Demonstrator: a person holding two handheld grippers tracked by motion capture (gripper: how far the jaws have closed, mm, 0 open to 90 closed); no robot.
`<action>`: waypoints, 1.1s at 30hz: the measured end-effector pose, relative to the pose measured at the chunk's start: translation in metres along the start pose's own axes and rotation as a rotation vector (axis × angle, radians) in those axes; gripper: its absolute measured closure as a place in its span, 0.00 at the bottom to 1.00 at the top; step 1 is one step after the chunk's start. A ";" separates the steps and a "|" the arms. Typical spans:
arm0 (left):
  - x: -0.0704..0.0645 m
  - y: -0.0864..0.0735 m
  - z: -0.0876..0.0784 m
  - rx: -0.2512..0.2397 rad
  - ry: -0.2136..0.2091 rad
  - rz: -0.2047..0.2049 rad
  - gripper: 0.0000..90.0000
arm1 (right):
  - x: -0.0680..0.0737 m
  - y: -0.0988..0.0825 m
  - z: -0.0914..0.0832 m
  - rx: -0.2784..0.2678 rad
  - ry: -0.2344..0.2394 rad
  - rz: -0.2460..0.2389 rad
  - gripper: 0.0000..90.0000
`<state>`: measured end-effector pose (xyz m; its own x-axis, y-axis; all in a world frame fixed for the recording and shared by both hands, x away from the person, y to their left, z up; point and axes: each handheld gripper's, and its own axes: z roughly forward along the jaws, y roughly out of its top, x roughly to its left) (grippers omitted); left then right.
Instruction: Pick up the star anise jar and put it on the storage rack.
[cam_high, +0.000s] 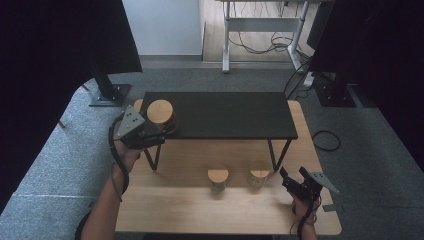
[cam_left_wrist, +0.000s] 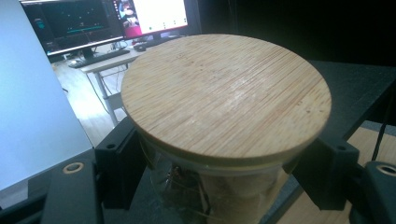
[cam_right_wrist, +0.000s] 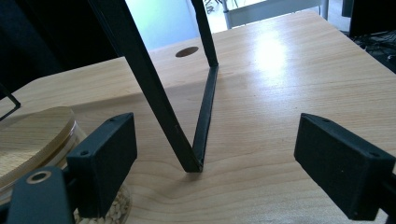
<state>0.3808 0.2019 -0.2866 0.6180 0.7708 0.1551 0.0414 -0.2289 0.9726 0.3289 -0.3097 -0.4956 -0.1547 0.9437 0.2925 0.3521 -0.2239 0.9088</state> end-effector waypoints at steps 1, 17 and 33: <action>0.000 0.000 0.002 0.004 0.000 0.001 0.28 | 0.000 0.000 0.000 -0.001 0.002 0.002 0.14; -0.002 0.001 0.034 0.060 0.025 0.026 0.28 | -0.002 0.000 -0.001 -0.010 0.009 0.015 0.14; 0.000 -0.006 0.043 0.095 0.039 -0.008 0.28 | -0.001 0.000 -0.001 -0.010 0.007 0.008 0.14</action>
<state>0.4147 0.1780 -0.2996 0.5860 0.7952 0.1559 0.1217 -0.2766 0.9533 0.3278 -0.3109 -0.4958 -0.1586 0.9399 0.3023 0.3445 -0.2343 0.9091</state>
